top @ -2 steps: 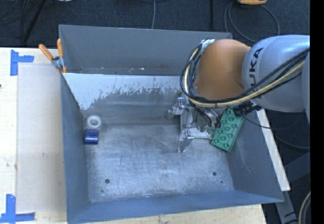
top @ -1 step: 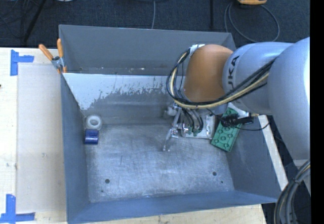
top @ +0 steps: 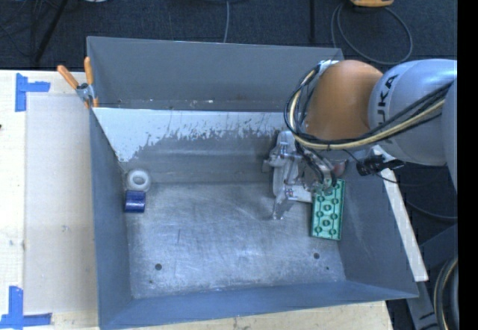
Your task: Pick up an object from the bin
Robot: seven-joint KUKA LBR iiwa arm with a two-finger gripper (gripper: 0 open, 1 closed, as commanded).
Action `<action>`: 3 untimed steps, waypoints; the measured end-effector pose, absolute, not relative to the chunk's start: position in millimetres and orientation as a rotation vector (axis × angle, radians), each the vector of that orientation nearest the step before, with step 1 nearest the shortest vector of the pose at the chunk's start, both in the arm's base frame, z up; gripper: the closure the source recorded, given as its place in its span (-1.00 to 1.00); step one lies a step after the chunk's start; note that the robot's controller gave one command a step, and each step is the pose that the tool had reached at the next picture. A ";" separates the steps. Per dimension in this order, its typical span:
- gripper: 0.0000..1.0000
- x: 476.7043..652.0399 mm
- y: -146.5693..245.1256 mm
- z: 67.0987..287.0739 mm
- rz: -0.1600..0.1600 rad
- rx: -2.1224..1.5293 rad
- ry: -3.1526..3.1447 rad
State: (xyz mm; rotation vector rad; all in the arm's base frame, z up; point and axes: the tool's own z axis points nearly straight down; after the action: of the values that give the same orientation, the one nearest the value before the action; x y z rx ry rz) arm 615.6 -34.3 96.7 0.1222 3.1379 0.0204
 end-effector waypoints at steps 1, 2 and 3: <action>-1.00 615.5 -43.1 97.2 0.031 0.071 3.139; -1.00 615.5 -44.8 97.1 0.031 0.046 3.139; -1.00 604.1 -46.5 74.3 0.024 -0.328 3.111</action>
Offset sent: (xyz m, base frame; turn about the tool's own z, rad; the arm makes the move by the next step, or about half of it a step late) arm -0.0075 -0.1149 -0.0010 -0.1000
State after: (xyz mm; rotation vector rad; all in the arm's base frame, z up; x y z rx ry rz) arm 604.1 -46.5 74.3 -0.3276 3.1113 0.0237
